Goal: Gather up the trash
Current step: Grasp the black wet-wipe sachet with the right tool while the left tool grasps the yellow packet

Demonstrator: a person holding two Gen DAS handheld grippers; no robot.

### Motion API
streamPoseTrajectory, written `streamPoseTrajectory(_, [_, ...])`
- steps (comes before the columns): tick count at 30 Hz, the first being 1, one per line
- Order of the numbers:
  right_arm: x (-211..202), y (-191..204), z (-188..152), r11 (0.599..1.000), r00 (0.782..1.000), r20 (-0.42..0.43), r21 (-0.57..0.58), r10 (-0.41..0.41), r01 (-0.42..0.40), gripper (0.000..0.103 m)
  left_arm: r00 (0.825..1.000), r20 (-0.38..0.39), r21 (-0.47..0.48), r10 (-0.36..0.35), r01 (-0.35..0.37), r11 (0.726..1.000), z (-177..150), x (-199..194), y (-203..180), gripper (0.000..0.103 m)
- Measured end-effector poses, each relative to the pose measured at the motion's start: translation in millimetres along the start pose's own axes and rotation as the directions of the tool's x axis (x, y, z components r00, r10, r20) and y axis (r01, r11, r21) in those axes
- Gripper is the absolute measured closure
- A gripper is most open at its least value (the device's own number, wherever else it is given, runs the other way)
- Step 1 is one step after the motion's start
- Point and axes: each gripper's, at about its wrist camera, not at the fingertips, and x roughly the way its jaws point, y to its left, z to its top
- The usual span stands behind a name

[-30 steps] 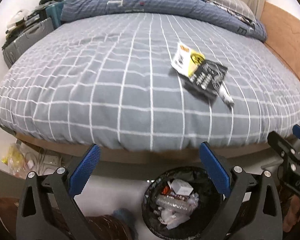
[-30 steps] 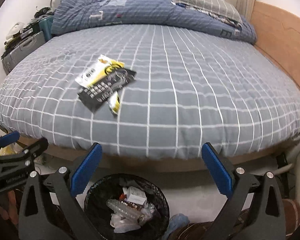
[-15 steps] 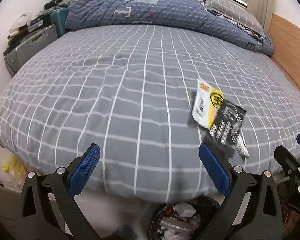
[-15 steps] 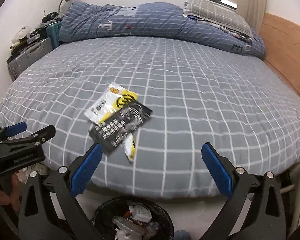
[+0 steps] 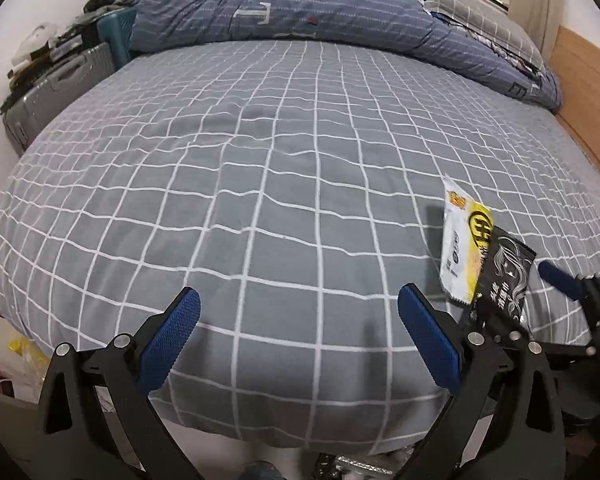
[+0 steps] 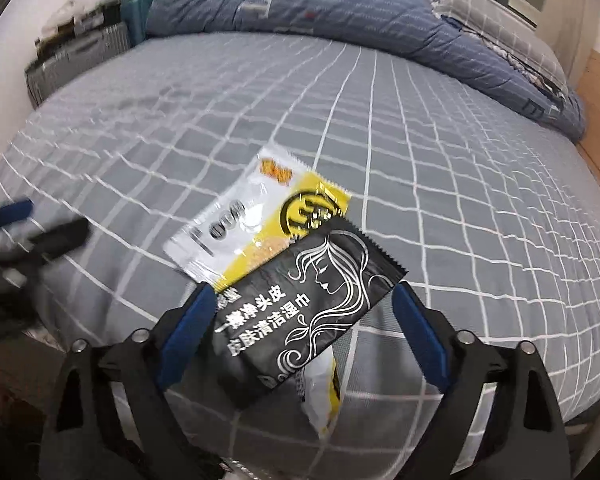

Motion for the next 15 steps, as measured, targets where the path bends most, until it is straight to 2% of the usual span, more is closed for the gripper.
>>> streamPoseTrajectory(5, [13.2, -3.7, -3.6, 0.998, 0.998, -0.029, 0.023, 0.053, -0.053, 0.027, 1.0, -0.014, -0.013, -0.004, 0.004, 1.0, -1.1, 1.5, 2.9, 0.006])
streamPoseTrajectory(9, [10.5, -3.3, -5.3, 0.998, 0.998, -0.017, 0.021, 0.061, -0.061, 0.046, 1.0, -0.027, -0.016, -0.004, 0.003, 1.0, -3.3, 3.8, 4.8, 0.006])
streamPoseTrajectory(13, [1.0, -5.6, -3.8, 0.997, 0.997, 0.004, 0.023, 0.075, -0.076, 0.072, 0.999, -0.033, -0.021, -0.004, 0.003, 1.0, -4.9, 4.5, 4.3, 0.006])
streamPoseTrajectory(15, [-3.4, -8.6, -2.9, 0.996, 0.997, 0.016, 0.03, 0.08, -0.08, 0.079, 0.999, -0.033, -0.017, -0.002, 0.002, 1.0, -5.7, 4.2, 3.0, 0.006])
